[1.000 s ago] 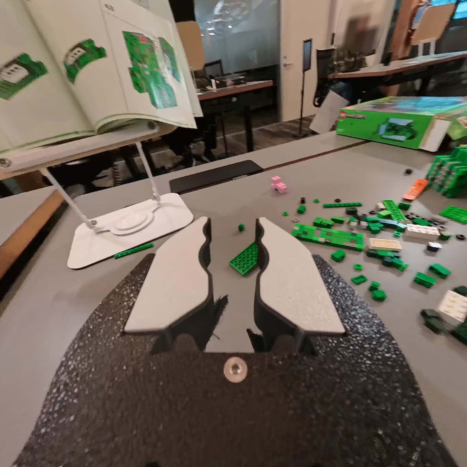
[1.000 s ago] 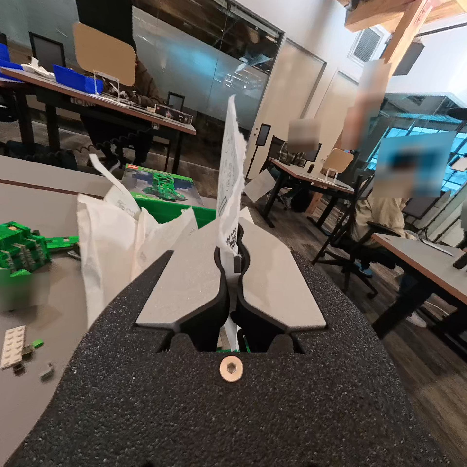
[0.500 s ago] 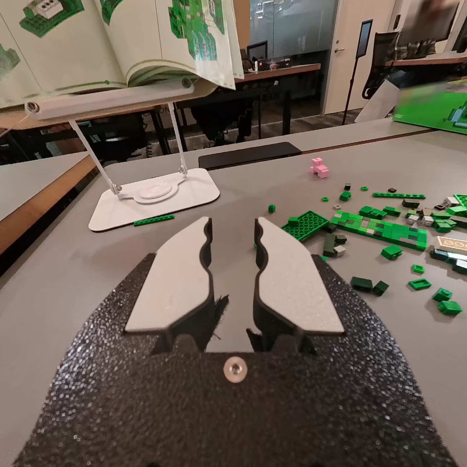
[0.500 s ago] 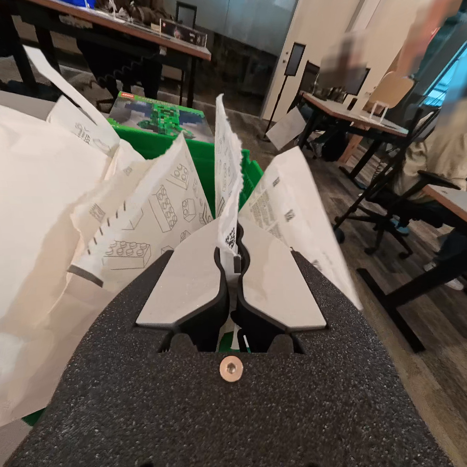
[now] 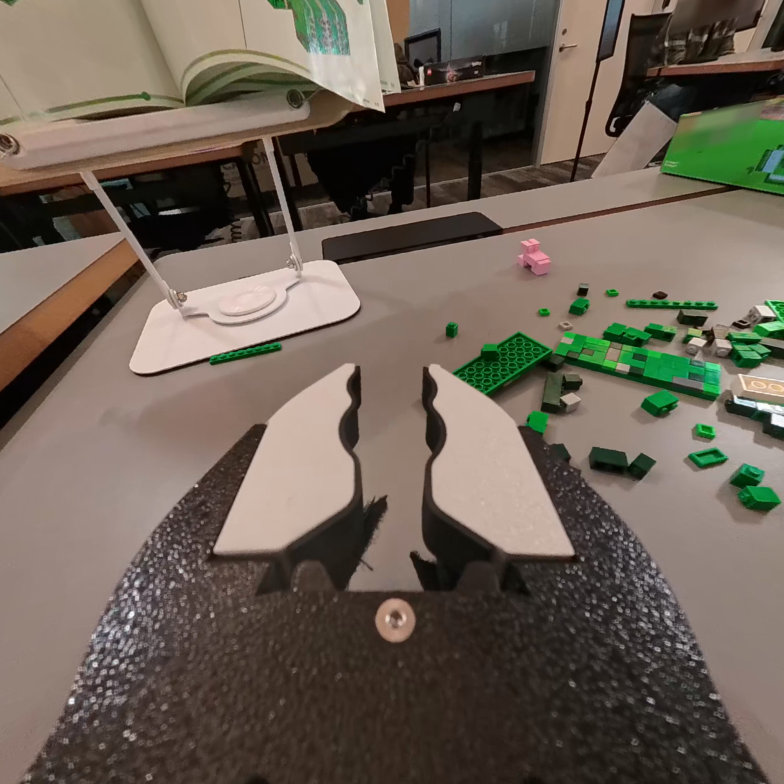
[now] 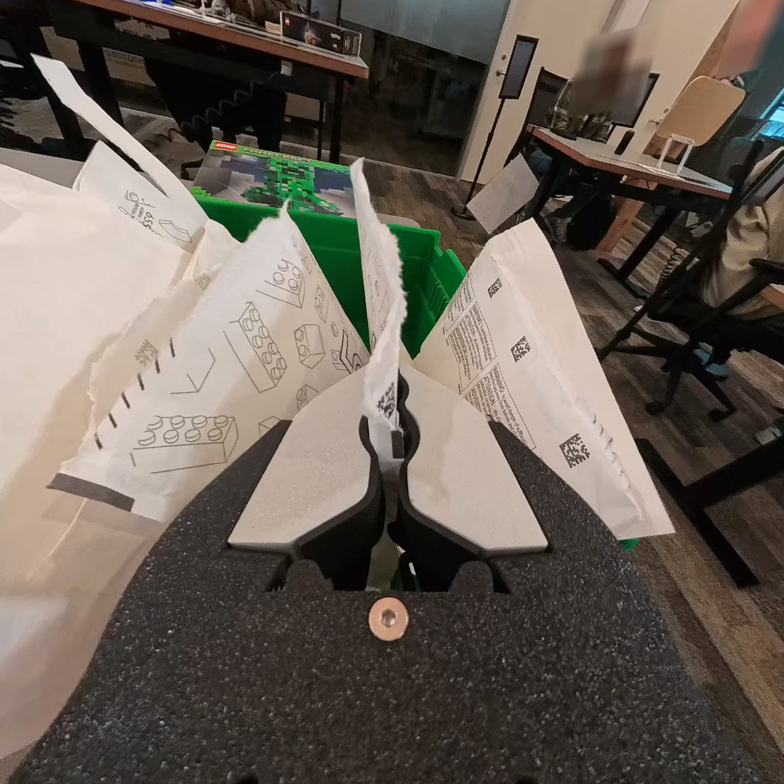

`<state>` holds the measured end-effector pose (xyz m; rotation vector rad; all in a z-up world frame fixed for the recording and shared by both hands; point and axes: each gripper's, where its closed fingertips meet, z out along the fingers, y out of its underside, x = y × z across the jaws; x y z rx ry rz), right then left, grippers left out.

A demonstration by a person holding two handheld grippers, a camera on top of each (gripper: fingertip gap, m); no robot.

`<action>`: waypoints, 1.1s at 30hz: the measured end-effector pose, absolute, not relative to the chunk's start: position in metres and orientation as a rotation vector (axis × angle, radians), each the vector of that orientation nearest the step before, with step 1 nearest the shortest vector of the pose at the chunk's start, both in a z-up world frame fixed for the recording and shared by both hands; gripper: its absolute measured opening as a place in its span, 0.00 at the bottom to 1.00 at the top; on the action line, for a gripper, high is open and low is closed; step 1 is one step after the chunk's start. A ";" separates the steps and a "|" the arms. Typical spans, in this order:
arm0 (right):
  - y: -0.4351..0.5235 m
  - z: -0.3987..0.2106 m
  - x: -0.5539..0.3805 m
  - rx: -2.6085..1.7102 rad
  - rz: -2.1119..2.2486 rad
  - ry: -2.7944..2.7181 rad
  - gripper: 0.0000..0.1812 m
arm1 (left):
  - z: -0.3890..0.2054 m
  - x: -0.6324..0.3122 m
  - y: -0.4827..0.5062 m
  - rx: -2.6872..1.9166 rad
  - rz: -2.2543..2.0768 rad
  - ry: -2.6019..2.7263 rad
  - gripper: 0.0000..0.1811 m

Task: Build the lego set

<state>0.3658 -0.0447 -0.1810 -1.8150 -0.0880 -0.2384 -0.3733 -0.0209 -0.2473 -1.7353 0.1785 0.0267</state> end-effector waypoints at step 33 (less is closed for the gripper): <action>-0.122 -0.192 0.278 -1.921 -0.172 -0.870 0.09 | -0.251 -0.371 -0.020 -1.753 0.053 0.193 0.14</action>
